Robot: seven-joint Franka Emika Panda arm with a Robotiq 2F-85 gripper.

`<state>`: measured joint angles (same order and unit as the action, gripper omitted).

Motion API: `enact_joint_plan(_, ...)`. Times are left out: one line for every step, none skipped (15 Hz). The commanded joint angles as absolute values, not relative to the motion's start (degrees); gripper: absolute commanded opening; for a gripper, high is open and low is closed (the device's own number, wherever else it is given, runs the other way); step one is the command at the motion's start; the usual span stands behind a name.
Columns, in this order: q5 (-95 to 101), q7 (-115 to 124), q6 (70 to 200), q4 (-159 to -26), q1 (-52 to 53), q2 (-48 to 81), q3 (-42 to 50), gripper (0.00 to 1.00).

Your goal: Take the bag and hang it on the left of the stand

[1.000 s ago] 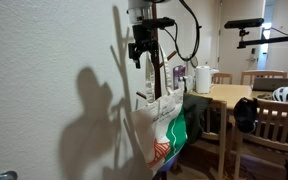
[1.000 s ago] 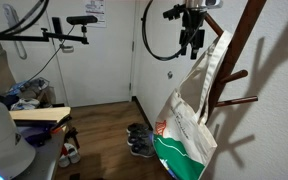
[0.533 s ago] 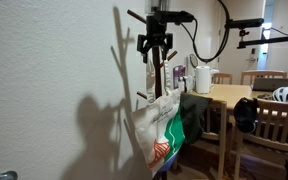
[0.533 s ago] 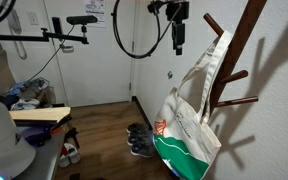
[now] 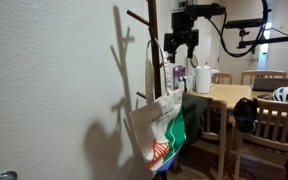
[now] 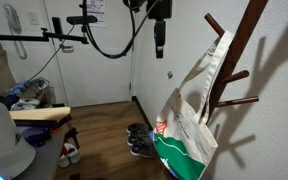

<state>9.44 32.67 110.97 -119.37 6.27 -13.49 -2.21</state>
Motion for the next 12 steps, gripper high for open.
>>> enact_joint_plan(8.67,18.92,102.40,-115.09,3.20,-11.67,-1.40,1.00)
enact_joint_plan(8.69,14.86,100.50,-113.31,2.66,-10.47,-0.71,1.00)
enact_joint_plan(8.79,10.53,99.12,-111.00,2.08,-8.77,0.08,1.00)
enact_joint_plan(9.27,6.73,97.19,-108.50,1.54,-6.99,0.71,1.00)
enact_joint_plan(9.42,2.82,95.99,-105.76,1.17,-4.98,1.29,1.00)
enact_joint_plan(10.16,-0.74,94.60,-103.11,0.83,-3.15,1.64,1.00)
enact_joint_plan(9.39,5.42,98.19,-109.45,0.99,-8.07,0.77,1.00)
enact_joint_plan(9.43,2.84,97.36,-107.36,0.66,-6.42,1.25,1.00)
enact_joint_plan(9.44,1.57,96.79,-105.80,0.51,-5.04,1.51,1.00)
enact_joint_plan(9.46,1.09,96.57,-104.92,0.50,-4.11,1.55,1.00)
enact_joint_plan(9.46,0.94,96.50,-104.55,0.53,-3.62,1.49,1.00)
enact_joint_plan(9.47,0.93,96.42,-104.35,0.56,-3.40,1.41,1.00)
